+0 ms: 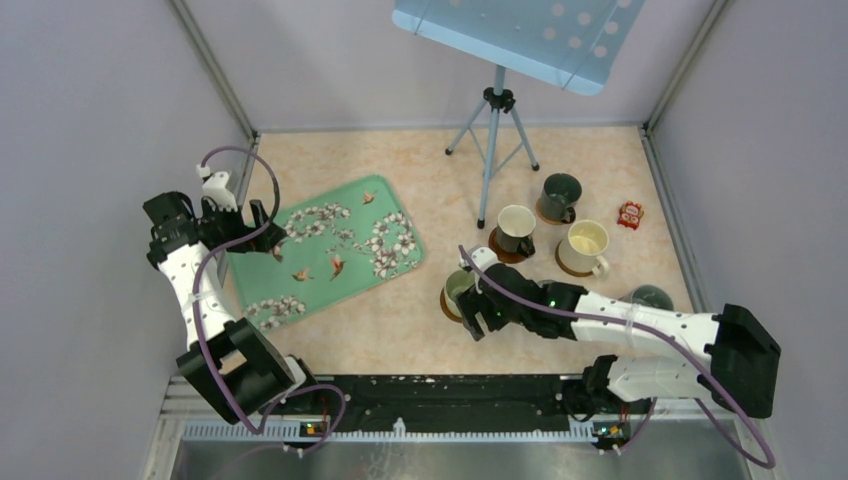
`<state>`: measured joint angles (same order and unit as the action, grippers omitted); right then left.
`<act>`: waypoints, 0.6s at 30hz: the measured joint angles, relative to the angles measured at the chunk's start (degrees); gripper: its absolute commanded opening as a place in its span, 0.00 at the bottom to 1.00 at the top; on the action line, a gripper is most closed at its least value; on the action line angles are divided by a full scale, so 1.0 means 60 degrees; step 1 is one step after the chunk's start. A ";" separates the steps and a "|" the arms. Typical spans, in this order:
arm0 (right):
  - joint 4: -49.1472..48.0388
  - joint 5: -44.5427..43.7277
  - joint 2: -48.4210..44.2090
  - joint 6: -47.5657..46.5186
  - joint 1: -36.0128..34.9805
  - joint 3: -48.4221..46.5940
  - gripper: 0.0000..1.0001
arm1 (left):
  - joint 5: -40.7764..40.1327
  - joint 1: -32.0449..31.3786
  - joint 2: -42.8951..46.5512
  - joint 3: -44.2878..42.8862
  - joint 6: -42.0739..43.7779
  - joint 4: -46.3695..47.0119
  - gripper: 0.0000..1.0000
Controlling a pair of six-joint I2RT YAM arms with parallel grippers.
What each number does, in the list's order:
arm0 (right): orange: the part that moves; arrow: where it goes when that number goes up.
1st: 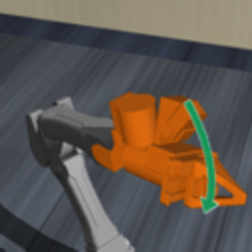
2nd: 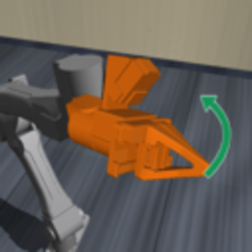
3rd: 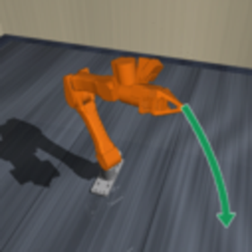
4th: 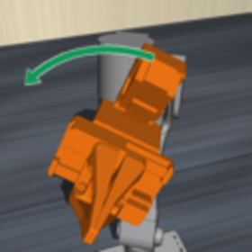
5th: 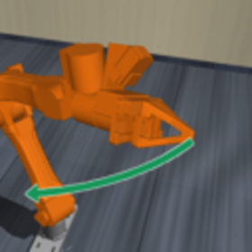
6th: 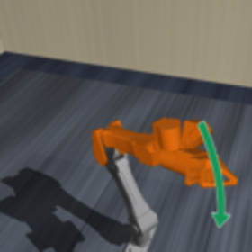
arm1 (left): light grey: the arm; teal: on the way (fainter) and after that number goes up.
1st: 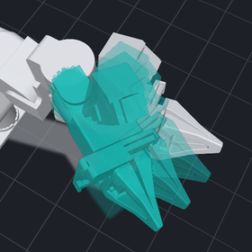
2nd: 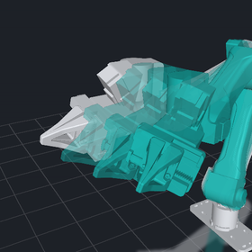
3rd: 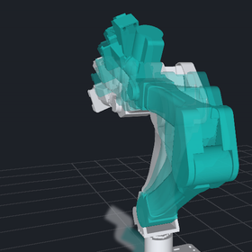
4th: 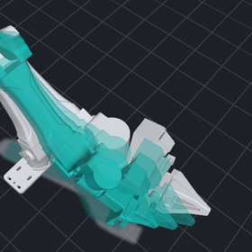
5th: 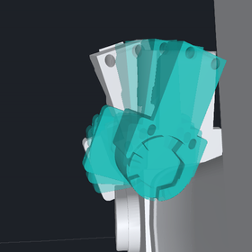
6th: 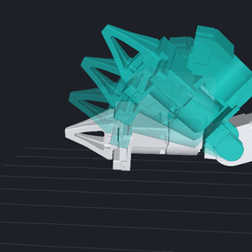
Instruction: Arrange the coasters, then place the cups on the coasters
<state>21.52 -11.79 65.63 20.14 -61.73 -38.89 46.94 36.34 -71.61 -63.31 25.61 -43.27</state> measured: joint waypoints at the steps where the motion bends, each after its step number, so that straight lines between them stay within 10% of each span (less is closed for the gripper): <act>1: 0.0135 0.0036 0.0000 -0.0062 0.0029 -0.0069 0.86 | 0.0015 0.0000 0.0000 0.0000 0.0000 -0.0004 0.99; 18: 0.1690 0.2320 -0.0062 -0.2084 0.1698 -0.2412 0.89 | -0.0474 -0.0925 -0.0364 0.0025 0.0335 0.0004 0.99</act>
<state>31.66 2.13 65.25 7.64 -51.55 -53.36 44.10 30.79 -73.80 -63.16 27.62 -43.24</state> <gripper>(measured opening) 0.891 0.987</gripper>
